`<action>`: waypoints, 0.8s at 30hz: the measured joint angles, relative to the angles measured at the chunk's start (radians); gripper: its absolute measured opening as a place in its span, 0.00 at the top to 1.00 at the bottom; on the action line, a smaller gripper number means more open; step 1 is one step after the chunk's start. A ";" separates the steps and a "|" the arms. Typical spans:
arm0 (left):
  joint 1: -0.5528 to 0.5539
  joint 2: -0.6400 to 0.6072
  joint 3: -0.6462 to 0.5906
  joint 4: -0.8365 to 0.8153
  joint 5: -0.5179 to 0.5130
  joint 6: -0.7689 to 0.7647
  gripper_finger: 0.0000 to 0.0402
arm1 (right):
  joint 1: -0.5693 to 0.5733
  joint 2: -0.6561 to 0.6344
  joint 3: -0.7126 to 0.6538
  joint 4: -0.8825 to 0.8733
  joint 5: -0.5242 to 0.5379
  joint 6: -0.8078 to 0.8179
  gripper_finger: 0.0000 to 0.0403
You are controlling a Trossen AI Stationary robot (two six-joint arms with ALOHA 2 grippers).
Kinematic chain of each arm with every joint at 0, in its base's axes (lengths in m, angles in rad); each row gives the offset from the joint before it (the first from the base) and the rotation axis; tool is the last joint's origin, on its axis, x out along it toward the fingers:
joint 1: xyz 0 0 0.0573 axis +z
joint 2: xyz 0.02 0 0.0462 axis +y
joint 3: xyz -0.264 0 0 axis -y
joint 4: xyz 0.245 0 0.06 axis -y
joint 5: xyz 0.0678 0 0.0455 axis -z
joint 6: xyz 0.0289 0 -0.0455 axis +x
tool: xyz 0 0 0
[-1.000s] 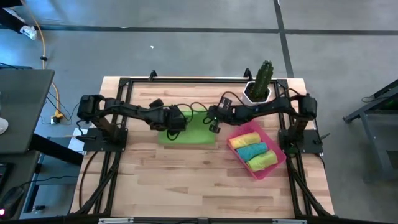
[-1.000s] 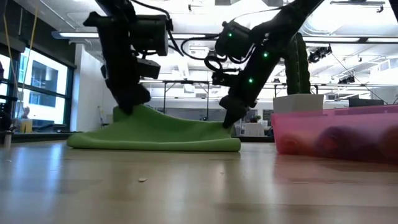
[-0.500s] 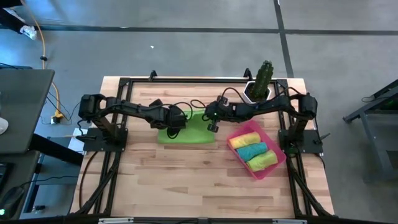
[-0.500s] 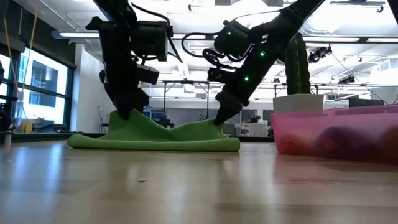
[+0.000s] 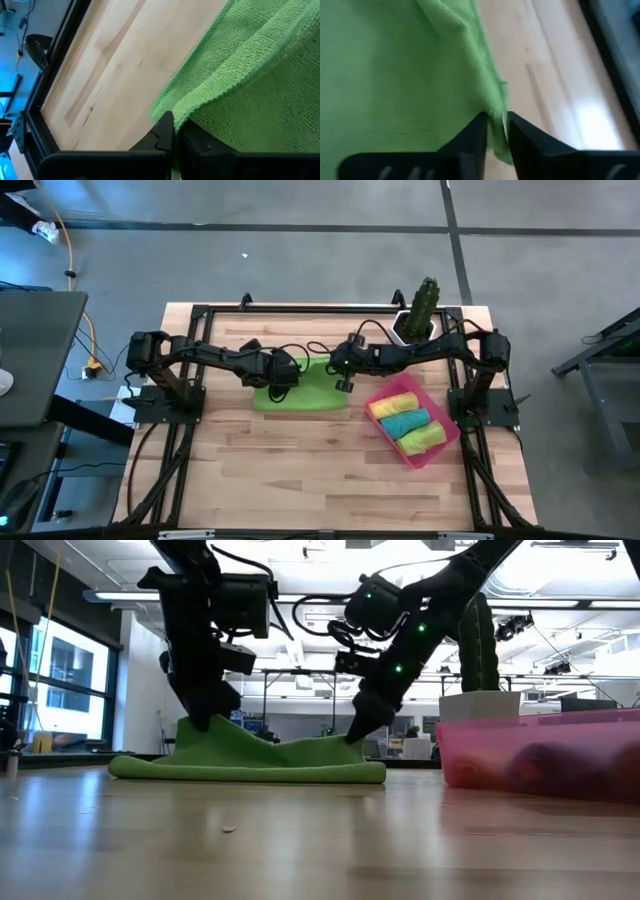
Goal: Roll microfiber towels into tight, uniform cylinder then place into a basket
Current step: Fold the green microfiber towel
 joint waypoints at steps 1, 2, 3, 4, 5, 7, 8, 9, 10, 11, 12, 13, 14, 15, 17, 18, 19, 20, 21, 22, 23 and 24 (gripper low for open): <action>0.000 0.000 0.000 0.000 -0.003 0.000 1.00 | 0.000 0.000 0.000 0.004 0.025 -0.025 0.81; 0.000 0.000 0.000 0.000 -0.004 -0.001 1.00 | 0.000 0.000 0.000 0.006 0.060 -0.047 0.78; 0.000 0.000 0.000 0.000 -0.004 -0.001 1.00 | 0.000 -0.002 0.000 0.004 0.103 -0.063 0.76; 0.000 0.000 0.000 0.000 -0.004 -0.001 1.00 | 0.000 -0.003 0.000 0.003 0.142 -0.070 0.73; 0.000 0.000 0.000 0.001 -0.004 -0.002 1.00 | 0.000 -0.007 0.000 -0.003 0.167 -0.069 0.71; 0.003 0.000 0.000 0.004 -0.005 -0.002 1.00 | -0.001 -0.018 0.009 -0.045 0.152 -0.031 0.69; 0.007 0.000 0.000 0.006 -0.005 -0.002 1.00 | -0.002 -0.018 0.014 -0.047 0.114 -0.005 0.68; 0.011 0.000 0.000 0.006 -0.005 -0.002 1.00 | -0.001 -0.018 0.016 -0.049 0.070 0.020 0.68; 0.014 0.000 0.000 0.006 -0.005 -0.002 1.00 | 0.000 -0.018 0.016 -0.049 0.026 0.042 0.68; 0.016 0.003 0.000 0.010 -0.005 -0.002 1.00 | 0.000 -0.013 0.016 -0.039 -0.018 0.060 0.68; 0.020 0.010 0.001 0.014 -0.005 -0.002 1.00 | 0.001 -0.004 0.016 -0.019 -0.049 0.074 0.68; 0.027 0.016 0.000 0.014 -0.004 -0.002 1.00 | 0.002 0.007 0.016 -0.003 -0.072 0.083 0.68; 0.032 0.022 0.000 0.010 -0.002 -0.002 1.00 | 0.001 0.021 0.016 0.004 -0.076 0.090 0.68; 0.036 0.033 0.001 0.014 -0.002 -0.002 1.00 | 0.000 0.039 0.016 0.022 -0.076 0.094 0.68; 0.045 0.059 0.001 0.011 0.011 -0.002 1.00 | 0.000 0.070 0.016 0.030 -0.078 0.095 0.68; 0.047 0.073 0.000 0.006 0.015 -0.002 1.00 | -0.001 0.086 0.016 0.039 -0.078 0.096 0.68; 0.051 0.087 0.000 0.012 0.015 -0.002 1.00 | 0.000 0.099 0.016 0.046 -0.078 0.103 0.68; 0.053 0.099 0.000 0.008 0.015 -0.005 1.00 | 0.000 0.108 0.016 0.041 -0.077 0.108 0.68; 0.053 0.111 0.000 0.002 0.008 -0.012 1.00 | 0.000 0.116 0.016 0.042 -0.074 0.112 0.68; 0.053 0.123 0.000 0.005 -0.006 -0.018 1.00 | 0.002 0.121 0.016 0.047 -0.069 0.114 0.68; 0.053 0.131 0.000 0.006 -0.014 -0.021 1.00 | 0.002 0.123 0.016 0.049 -0.068 0.114 0.68; 0.053 0.138 0.000 0.004 -0.026 -0.025 1.00 | 0.002 0.123 0.016 0.049 -0.068 0.114 0.68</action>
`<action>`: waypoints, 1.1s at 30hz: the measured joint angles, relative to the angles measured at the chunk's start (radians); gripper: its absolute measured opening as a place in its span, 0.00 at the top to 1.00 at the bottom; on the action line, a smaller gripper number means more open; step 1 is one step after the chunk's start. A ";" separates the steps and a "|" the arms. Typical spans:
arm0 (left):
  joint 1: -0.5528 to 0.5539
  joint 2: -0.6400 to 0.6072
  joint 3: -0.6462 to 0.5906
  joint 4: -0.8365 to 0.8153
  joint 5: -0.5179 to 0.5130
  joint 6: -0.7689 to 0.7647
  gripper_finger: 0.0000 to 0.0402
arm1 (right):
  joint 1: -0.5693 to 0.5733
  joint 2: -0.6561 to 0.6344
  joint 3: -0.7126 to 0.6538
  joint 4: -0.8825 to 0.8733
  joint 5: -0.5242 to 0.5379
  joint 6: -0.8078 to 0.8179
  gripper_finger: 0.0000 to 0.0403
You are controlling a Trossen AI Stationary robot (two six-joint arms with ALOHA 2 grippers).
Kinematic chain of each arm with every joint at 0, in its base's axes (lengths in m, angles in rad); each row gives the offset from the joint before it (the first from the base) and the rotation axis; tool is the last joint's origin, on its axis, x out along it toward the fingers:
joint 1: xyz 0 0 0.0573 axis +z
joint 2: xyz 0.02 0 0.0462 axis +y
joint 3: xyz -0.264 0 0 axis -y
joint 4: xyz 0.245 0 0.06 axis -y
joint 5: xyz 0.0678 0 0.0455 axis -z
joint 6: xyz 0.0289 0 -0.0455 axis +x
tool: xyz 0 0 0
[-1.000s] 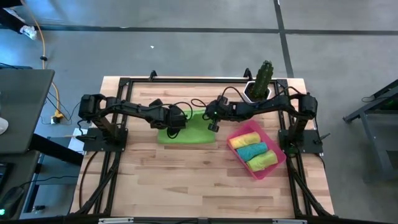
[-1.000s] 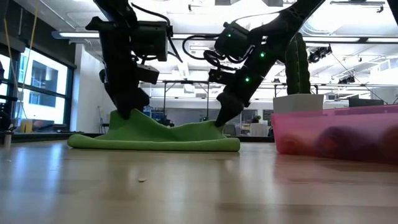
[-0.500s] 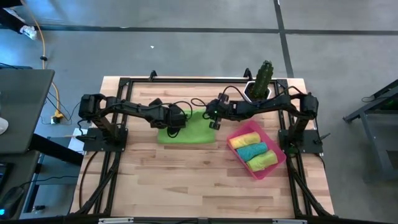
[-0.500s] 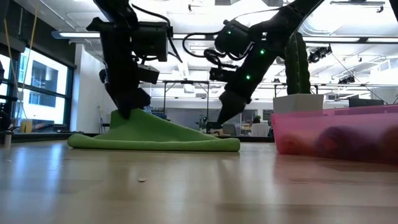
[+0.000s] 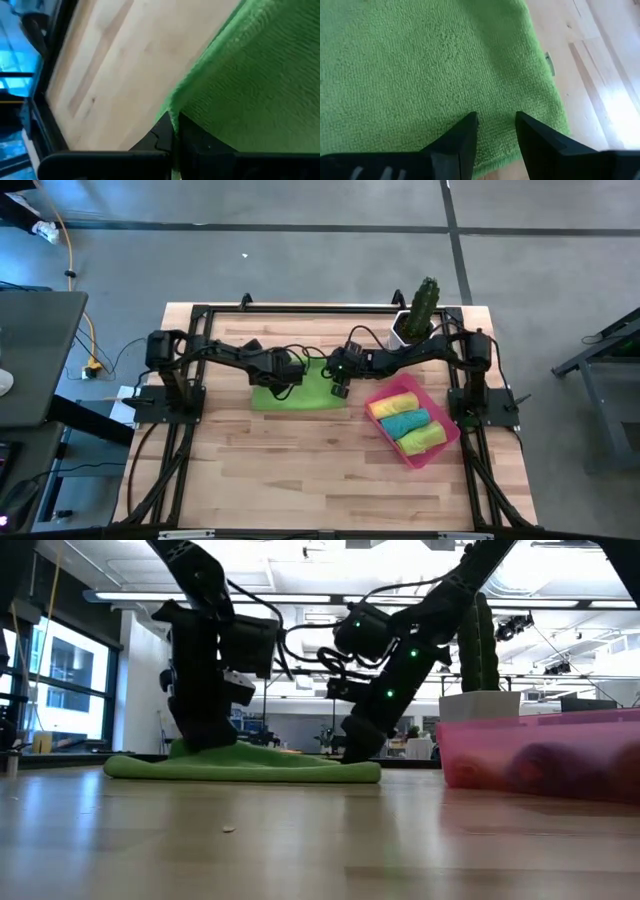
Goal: Roll microfiber towels into tight, uniform cylinder then place into a basket
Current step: Fold the green microfiber towel
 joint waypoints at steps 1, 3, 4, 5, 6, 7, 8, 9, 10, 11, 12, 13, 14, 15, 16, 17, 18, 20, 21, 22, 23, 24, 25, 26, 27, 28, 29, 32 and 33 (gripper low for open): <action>0.000 0.007 0.001 0.003 -0.007 -0.001 1.00 | 0.000 0.000 0.000 0.002 0.000 0.000 0.68; 0.000 0.012 0.000 0.000 -0.001 -0.002 1.00 | 0.000 0.000 0.000 0.005 0.000 0.000 0.68; 0.000 0.011 0.000 0.001 -0.002 -0.007 0.99 | 0.000 0.000 0.000 0.012 0.000 0.000 0.68; 0.000 0.012 0.001 0.006 -0.005 -0.019 0.98 | 0.000 0.000 0.000 0.017 0.000 0.000 0.68; 0.000 0.012 0.001 0.003 -0.006 -0.035 0.96 | 0.000 0.000 0.000 0.018 0.000 -0.001 0.68; -0.001 0.012 0.001 -0.002 -0.007 -0.047 0.94 | 0.000 0.000 0.000 0.018 0.000 -0.001 0.68; -0.002 0.012 0.001 -0.001 -0.007 -0.057 0.92 | 0.000 0.000 0.000 0.018 0.000 -0.001 0.68; -0.002 0.012 0.001 -0.001 -0.009 -0.061 0.89 | 0.000 0.000 0.000 0.019 0.000 -0.001 0.68; -0.002 0.012 0.001 -0.002 -0.014 -0.062 0.86 | 0.000 0.000 0.000 0.020 0.000 -0.001 0.68; -0.001 0.012 0.001 -0.002 -0.023 -0.063 0.83 | 0.000 0.000 0.000 0.021 0.000 -0.002 0.68; -0.001 0.012 0.001 -0.003 -0.040 -0.063 0.80 | 0.000 0.000 0.000 0.020 0.000 -0.003 0.68; -0.001 0.012 0.001 -0.005 -0.062 -0.063 0.76 | 0.000 0.000 0.000 0.018 0.000 -0.003 0.68; -0.001 0.012 0.001 -0.007 -0.091 -0.062 0.73 | 0.000 0.000 0.000 0.015 0.000 -0.003 0.68; -0.001 0.012 0.001 -0.011 -0.125 -0.057 0.70 | 0.000 0.000 0.000 0.012 0.000 -0.003 0.68; -0.001 0.012 0.002 -0.019 -0.158 -0.050 0.67 | 0.000 0.000 0.000 0.008 0.000 -0.004 0.68; -0.001 0.012 0.007 -0.030 -0.186 -0.044 0.64 | 0.000 0.000 0.000 0.007 0.000 -0.010 0.68; -0.001 0.012 0.015 -0.042 -0.211 -0.039 0.62 | 0.000 0.000 0.000 0.007 0.000 -0.018 0.68; -0.001 0.012 0.035 -0.072 -0.231 -0.044 0.59 | 0.000 -0.003 0.000 0.006 0.000 -0.035 0.68; -0.001 0.012 0.045 -0.083 -0.222 -0.057 0.59 | 0.002 -0.009 0.000 0.000 -0.001 -0.035 0.68; 0.000 0.012 0.057 -0.095 -0.198 -0.072 0.58 | 0.004 -0.017 0.000 0.000 -0.007 -0.033 0.68; 0.000 0.012 0.071 -0.104 -0.158 -0.086 0.58 | 0.006 -0.027 0.000 0.002 -0.022 -0.025 0.68; 0.000 0.012 0.084 -0.109 -0.103 -0.090 0.58 | 0.008 -0.038 0.000 -0.002 -0.041 -0.008 0.68; 0.000 0.012 0.095 -0.114 -0.042 -0.083 0.58 | 0.011 -0.047 0.000 0.000 -0.066 0.018 0.68; 0.000 0.012 0.102 -0.113 0.023 -0.066 0.58 | 0.013 -0.056 0.000 -0.005 -0.100 0.051 0.68; -0.001 0.012 0.106 -0.107 0.085 -0.047 0.58 | 0.014 -0.062 0.000 -0.012 -0.135 0.085 0.68; -0.003 0.012 0.107 -0.098 0.133 -0.023 0.58 | 0.016 -0.064 0.000 -0.013 -0.176 0.123 0.68; -0.004 0.012 0.107 -0.091 0.167 0.000 0.58 | 0.019 -0.064 0.000 -0.020 -0.216 0.155 0.68; -0.008 0.012 0.107 -0.087 0.196 0.023 0.58 | 0.032 -0.057 0.000 -0.046 -0.295 0.210 0.68; -0.010 0.012 0.107 -0.087 0.201 0.023 0.58 | 0.039 -0.053 0.000 -0.058 -0.301 0.223 0.68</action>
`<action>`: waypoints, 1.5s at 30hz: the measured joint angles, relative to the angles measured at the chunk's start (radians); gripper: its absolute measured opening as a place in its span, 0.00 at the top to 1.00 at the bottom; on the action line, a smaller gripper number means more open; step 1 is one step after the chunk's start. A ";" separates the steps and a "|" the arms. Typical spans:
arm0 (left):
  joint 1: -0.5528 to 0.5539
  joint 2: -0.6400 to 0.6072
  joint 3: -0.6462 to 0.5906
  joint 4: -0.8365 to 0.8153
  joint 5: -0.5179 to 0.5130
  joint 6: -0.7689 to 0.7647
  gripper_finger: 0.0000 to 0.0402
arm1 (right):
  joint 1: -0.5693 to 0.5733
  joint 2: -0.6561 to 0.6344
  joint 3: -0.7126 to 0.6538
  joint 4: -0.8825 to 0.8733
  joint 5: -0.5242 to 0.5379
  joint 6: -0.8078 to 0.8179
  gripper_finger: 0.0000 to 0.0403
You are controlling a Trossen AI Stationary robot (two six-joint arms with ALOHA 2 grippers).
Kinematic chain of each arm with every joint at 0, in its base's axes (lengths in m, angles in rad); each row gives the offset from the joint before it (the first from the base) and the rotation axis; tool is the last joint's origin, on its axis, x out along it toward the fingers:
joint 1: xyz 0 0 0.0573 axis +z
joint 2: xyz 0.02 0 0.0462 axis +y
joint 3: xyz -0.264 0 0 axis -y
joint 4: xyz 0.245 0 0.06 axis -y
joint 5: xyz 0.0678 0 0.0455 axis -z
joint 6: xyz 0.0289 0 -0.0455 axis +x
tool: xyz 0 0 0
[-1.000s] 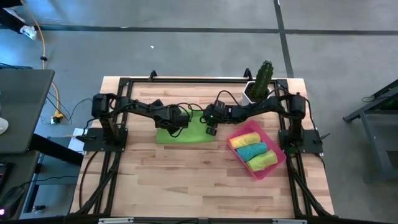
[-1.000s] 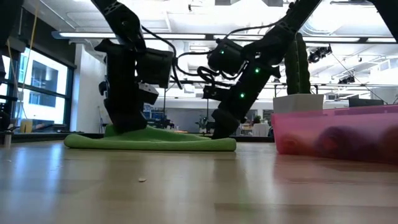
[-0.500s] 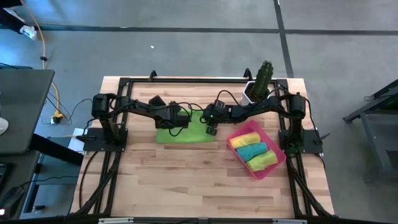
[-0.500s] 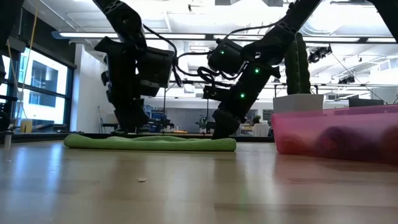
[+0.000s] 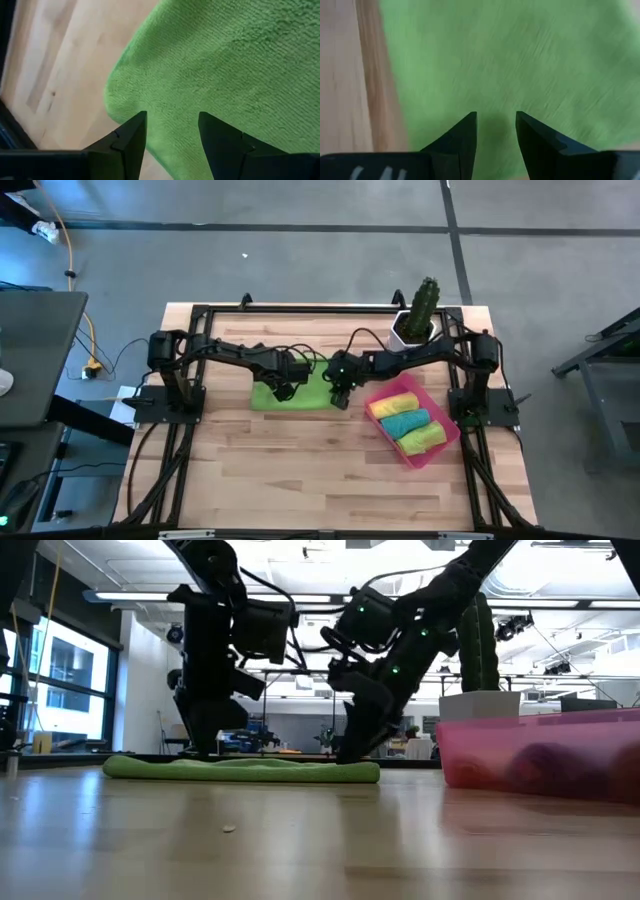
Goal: Roll microfiber towels into tight, uniform cylinder then place into a basket
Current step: Fold the green microfiber towel, then roll the green microfiber towel
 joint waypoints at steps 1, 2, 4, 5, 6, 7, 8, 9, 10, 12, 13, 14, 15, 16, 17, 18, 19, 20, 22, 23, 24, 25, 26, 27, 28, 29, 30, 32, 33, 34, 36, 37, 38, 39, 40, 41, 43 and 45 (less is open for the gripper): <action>0.000 0.000 0.000 0.000 0.008 -0.008 0.58 | 0.006 0.001 0.000 -0.019 -0.002 0.006 0.68; 0.000 0.000 0.000 0.002 0.017 -0.017 0.58 | 0.012 0.001 0.000 -0.026 -0.001 0.009 0.68; 0.000 0.000 0.000 0.008 0.037 -0.035 0.58 | 0.023 0.001 0.000 -0.024 0.014 0.009 0.68; 0.000 0.001 0.000 0.014 0.051 -0.038 0.58 | 0.027 0.001 0.000 -0.025 0.023 0.006 0.68; 0.000 0.005 0.000 0.024 0.065 -0.041 0.58 | 0.031 0.001 0.000 -0.026 0.034 0.000 0.68; -0.003 0.010 0.000 0.032 0.082 -0.041 0.58 | 0.035 0.001 0.000 -0.027 0.047 -0.012 0.68; -0.005 0.015 0.000 0.037 0.100 -0.042 0.58 | 0.037 0.002 0.000 -0.028 0.062 -0.021 0.68; -0.008 0.022 0.000 0.043 0.109 -0.042 0.58 | 0.039 0.006 0.000 -0.030 0.079 -0.027 0.68; -0.012 0.029 0.000 0.049 0.121 -0.046 0.58 | 0.040 0.009 -0.001 -0.038 0.094 -0.036 0.68; -0.021 0.048 0.000 0.049 0.143 -0.064 0.58 | 0.040 0.012 -0.002 -0.056 0.122 -0.055 0.68; -0.025 0.053 0.002 0.050 0.147 -0.069 0.58 | 0.038 0.015 -0.002 -0.050 0.140 -0.066 0.68; -0.031 0.057 0.002 0.050 0.152 -0.075 0.58 | 0.035 0.017 -0.002 -0.055 0.157 -0.077 0.68; -0.038 0.064 0.004 0.052 0.156 -0.082 0.58 | 0.032 0.017 -0.002 -0.059 0.171 -0.086 0.68; -0.044 0.068 0.004 0.051 0.158 -0.087 0.58 | 0.028 0.019 -0.002 -0.059 0.181 -0.100 0.68; -0.051 0.068 0.004 0.051 0.156 -0.096 0.58 | 0.021 0.021 -0.002 -0.058 0.183 -0.110 0.68; -0.058 0.069 0.004 0.052 0.157 -0.109 0.58 | 0.013 0.021 -0.001 -0.057 0.190 -0.127 0.68; -0.065 0.069 0.004 0.054 0.163 -0.127 0.58 | 0.003 0.021 -0.001 -0.056 0.203 -0.143 0.68; -0.073 0.069 0.004 0.057 0.173 -0.151 0.58 | -0.008 0.021 -0.001 -0.052 0.221 -0.161 0.68; -0.086 0.059 0.004 0.066 0.223 -0.203 0.58 | -0.031 0.023 -0.001 -0.041 0.261 -0.207 0.68; -0.092 0.058 0.003 0.075 0.251 -0.229 0.58 | -0.045 0.023 -0.002 -0.029 0.279 -0.234 0.68; -0.098 0.058 0.003 0.087 0.275 -0.258 0.58 | -0.060 0.024 -0.002 -0.014 0.287 -0.264 0.68; -0.102 0.058 0.002 0.105 0.304 -0.289 0.58 | -0.075 0.024 -0.002 0.008 0.294 -0.294 0.68; -0.106 0.058 0.002 0.131 0.336 -0.322 0.58 | -0.091 0.024 -0.002 0.035 0.304 -0.329 0.68; -0.109 0.058 0.002 0.165 0.373 -0.356 0.58 | -0.106 0.024 -0.002 0.060 0.310 -0.357 0.68; -0.113 0.059 0.003 0.200 0.400 -0.379 0.58 | -0.121 0.024 -0.002 0.087 0.314 -0.383 0.68; -0.116 0.059 0.002 0.227 0.409 -0.390 0.58 | -0.135 0.024 -0.002 0.111 0.316 -0.403 0.68; -0.119 0.059 0.001 0.259 0.416 -0.394 0.58 | -0.148 0.024 -0.002 0.135 0.317 -0.418 0.68; -0.124 0.059 0.003 0.362 0.419 -0.367 0.58 | -0.172 0.021 -0.001 0.162 0.317 -0.427 0.68; -0.125 0.057 0.003 0.393 0.412 -0.333 0.58 | -0.180 0.020 0.004 0.155 0.317 -0.422 0.68; -0.126 0.048 0.000 0.411 0.403 -0.296 0.58 | -0.185 0.017 0.012 0.135 0.317 -0.403 0.68; -0.126 0.039 -0.004 0.430 0.364 -0.219 0.58 | -0.190 -0.003 0.031 0.045 0.314 -0.333 0.68; -0.126 0.028 -0.004 0.438 0.346 -0.183 0.58 | -0.189 -0.013 0.044 -0.002 0.307 -0.291 0.68; -0.120 0.005 -0.004 0.425 0.332 -0.147 0.58 | -0.183 -0.022 0.055 -0.057 0.300 -0.241 0.68; -0.114 -0.016 -0.003 0.419 0.321 -0.104 0.58 | -0.176 -0.031 0.058 -0.110 0.287 -0.192 0.68; -0.104 -0.033 0.000 0.429 0.314 -0.056 0.58 | -0.168 -0.036 0.059 -0.156 0.268 -0.148 0.68; -0.095 -0.049 0.001 0.425 0.314 -0.004 0.58 | -0.156 -0.036 0.059 -0.191 0.254 -0.104 0.68; -0.080 -0.071 -0.004 0.389 0.309 0.114 0.58 | -0.129 -0.037 0.058 -0.241 0.244 -0.014 0.68; -0.061 -0.080 -0.001 0.389 0.307 0.232 0.58 | -0.098 -0.038 0.058 -0.276 0.243 0.054 0.68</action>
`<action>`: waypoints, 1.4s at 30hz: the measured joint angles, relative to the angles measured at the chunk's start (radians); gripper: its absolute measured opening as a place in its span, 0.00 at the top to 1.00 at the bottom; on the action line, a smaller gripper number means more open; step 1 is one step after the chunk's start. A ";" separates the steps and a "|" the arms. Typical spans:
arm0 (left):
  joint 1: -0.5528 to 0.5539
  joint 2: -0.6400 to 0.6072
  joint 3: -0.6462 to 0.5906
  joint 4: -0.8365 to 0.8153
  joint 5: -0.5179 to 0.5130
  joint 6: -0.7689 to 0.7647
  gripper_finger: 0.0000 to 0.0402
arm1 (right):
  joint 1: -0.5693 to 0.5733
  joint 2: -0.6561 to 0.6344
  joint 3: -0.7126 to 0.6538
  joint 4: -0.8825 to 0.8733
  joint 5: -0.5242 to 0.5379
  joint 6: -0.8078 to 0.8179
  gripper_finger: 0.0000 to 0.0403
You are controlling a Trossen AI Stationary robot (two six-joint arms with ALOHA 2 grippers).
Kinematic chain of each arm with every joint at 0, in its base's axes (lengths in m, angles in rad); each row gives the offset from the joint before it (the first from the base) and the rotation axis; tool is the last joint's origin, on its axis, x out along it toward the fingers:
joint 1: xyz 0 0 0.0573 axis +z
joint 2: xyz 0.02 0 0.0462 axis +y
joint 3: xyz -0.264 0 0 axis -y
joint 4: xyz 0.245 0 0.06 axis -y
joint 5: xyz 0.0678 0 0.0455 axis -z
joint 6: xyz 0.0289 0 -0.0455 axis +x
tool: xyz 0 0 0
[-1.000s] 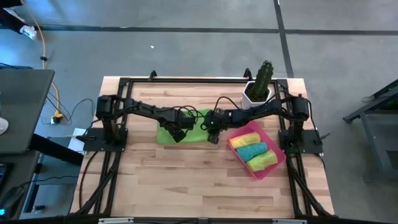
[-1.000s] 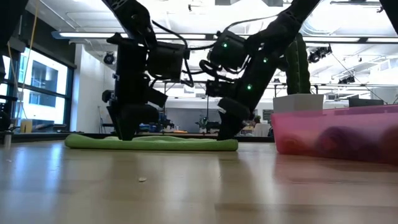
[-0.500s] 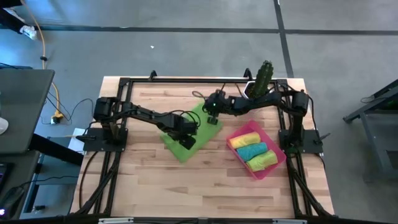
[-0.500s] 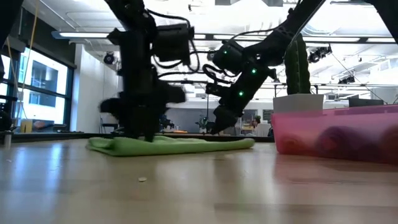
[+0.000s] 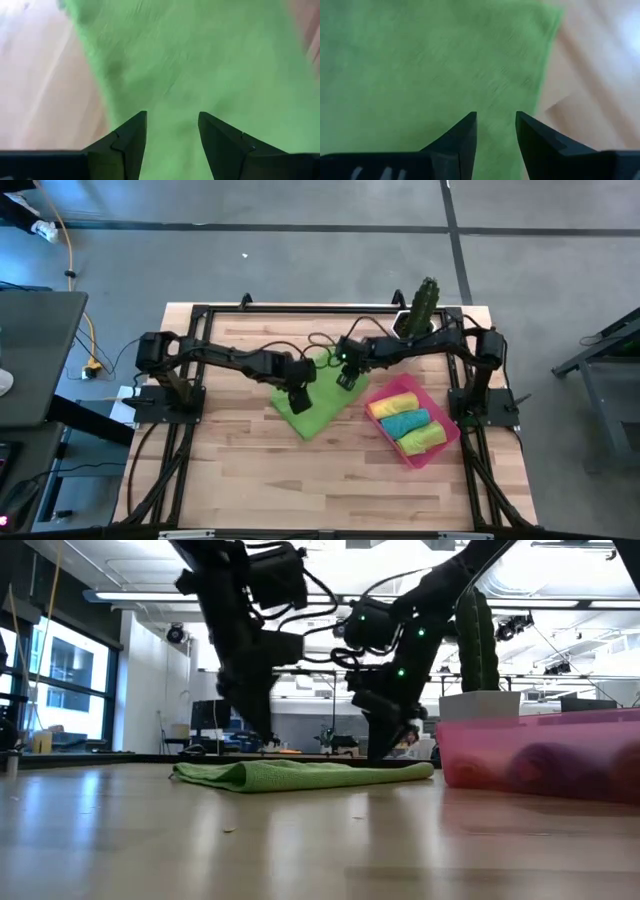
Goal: Roll microfiber towels into tight, uniform cylinder then place into a basket
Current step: Roll the green microfiber towel
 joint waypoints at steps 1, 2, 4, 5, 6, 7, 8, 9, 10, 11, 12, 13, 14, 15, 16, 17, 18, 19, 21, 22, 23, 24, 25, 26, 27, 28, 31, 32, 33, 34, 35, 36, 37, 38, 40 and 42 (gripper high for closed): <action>0.011 -0.009 -0.002 -0.028 -0.001 0.047 0.58 | 0.015 0.000 0.000 -0.013 -0.001 0.025 0.68; 0.021 -0.012 -0.002 -0.032 0.002 0.090 0.58 | 0.029 0.000 0.000 -0.020 -0.001 0.044 0.68; 0.044 -0.003 -0.004 -0.025 0.032 0.161 0.58 | 0.056 0.000 0.000 -0.029 0.002 0.067 0.68; 0.056 -0.002 -0.012 -0.033 0.052 0.188 0.58 | 0.066 0.000 0.000 -0.032 0.002 0.078 0.68; 0.064 0.002 -0.020 -0.041 0.074 0.206 0.58 | 0.077 0.000 0.000 -0.037 0.002 0.087 0.68; 0.070 0.010 -0.026 -0.033 0.085 0.217 0.58 | 0.085 0.000 0.000 -0.044 0.002 0.088 0.68; 0.073 0.016 -0.034 -0.029 0.090 0.227 0.58 | 0.093 0.000 0.000 -0.048 0.003 0.088 0.68; 0.076 0.017 -0.043 -0.052 0.098 0.233 0.58 | 0.099 0.000 0.000 -0.051 0.006 0.088 0.68; 0.075 0.017 -0.051 -0.072 0.099 0.238 0.58 | 0.103 0.000 0.000 -0.057 0.012 0.087 0.68; 0.075 0.021 -0.055 -0.064 0.100 0.241 0.58 | 0.106 0.000 0.000 -0.060 0.016 0.087 0.68; 0.073 0.024 -0.063 -0.054 0.103 0.242 0.58 | 0.106 0.000 0.000 -0.064 0.018 0.087 0.68; 0.071 0.024 -0.074 -0.057 0.109 0.236 0.58 | 0.107 0.000 0.000 -0.070 0.019 0.087 0.68; 0.067 0.024 -0.085 -0.060 0.116 0.224 0.58 | 0.106 0.000 0.000 -0.077 0.021 0.086 0.68; 0.064 0.025 -0.095 -0.058 0.118 0.207 0.58 | 0.105 0.000 0.000 -0.081 0.026 0.085 0.68; 0.058 0.025 -0.104 -0.057 0.119 0.187 0.58 | 0.103 0.000 0.000 -0.081 0.037 0.082 0.68; 0.052 0.025 -0.112 -0.057 0.117 0.165 0.58 | 0.099 0.000 0.000 -0.081 0.044 0.074 0.68; 0.043 0.025 -0.121 -0.057 0.117 0.141 0.58 | 0.096 0.000 0.000 -0.080 0.054 0.061 0.68; 0.033 0.024 -0.127 -0.058 0.114 0.117 0.58 | 0.092 0.000 0.000 -0.079 0.065 0.053 0.68; 0.014 0.021 -0.136 -0.056 0.111 0.064 0.58 | 0.081 0.000 0.000 -0.074 0.068 0.034 0.68; 0.005 0.021 -0.139 -0.056 0.111 0.033 0.58 | 0.075 0.000 0.000 -0.071 0.068 0.025 0.68; -0.005 0.020 -0.140 -0.056 0.108 -0.006 0.58 | 0.069 0.000 0.000 -0.066 0.068 0.015 0.68; -0.015 0.020 -0.140 -0.055 0.107 -0.050 0.58 | 0.064 0.002 0.000 -0.056 0.068 0.001 0.68; -0.027 0.020 -0.140 -0.052 0.108 -0.105 0.58 | 0.058 0.008 0.000 -0.042 0.068 -0.017 0.68; -0.039 0.020 -0.140 -0.042 0.109 -0.165 0.58 | 0.052 0.015 0.000 -0.032 0.068 -0.035 0.68; -0.050 0.020 -0.141 -0.026 0.114 -0.225 0.58 | 0.047 0.023 0.000 -0.026 0.068 -0.056 0.68; -0.062 0.021 -0.141 -0.005 0.119 -0.285 0.58 | 0.041 0.034 0.000 -0.005 0.068 -0.075 0.68; -0.098 0.023 -0.143 0.074 0.134 -0.425 0.58 | 0.020 0.067 0.000 0.057 0.068 -0.135 0.68; -0.111 0.024 -0.143 0.105 0.144 -0.453 0.58 | 0.012 0.078 0.000 0.092 0.070 -0.163 0.68; -0.121 0.025 -0.144 0.136 0.160 -0.470 0.58 | 0.003 0.088 0.001 0.127 0.070 -0.197 0.68; -0.129 0.025 -0.144 0.166 0.178 -0.479 0.58 | -0.006 0.095 0.002 0.160 0.070 -0.234 0.68; -0.138 0.026 -0.144 0.197 0.193 -0.480 0.58 | -0.015 0.103 0.002 0.192 0.069 -0.273 0.68; -0.145 0.025 -0.144 0.227 0.201 -0.471 0.58 | -0.025 0.111 0.001 0.235 0.069 -0.315 0.68; -0.152 0.025 -0.144 0.250 0.200 -0.445 0.58 | -0.033 0.114 0.001 0.264 0.068 -0.354 0.68; -0.158 0.026 -0.144 0.266 0.191 -0.416 0.58 | -0.041 0.114 0.000 0.285 0.068 -0.388 0.68; -0.163 0.023 -0.143 0.280 0.159 -0.359 0.58 | -0.054 0.112 0.000 0.324 0.068 -0.434 0.68; -0.163 0.015 -0.143 0.277 0.110 -0.309 0.58 | -0.062 0.090 0.000 0.303 0.078 -0.446 0.68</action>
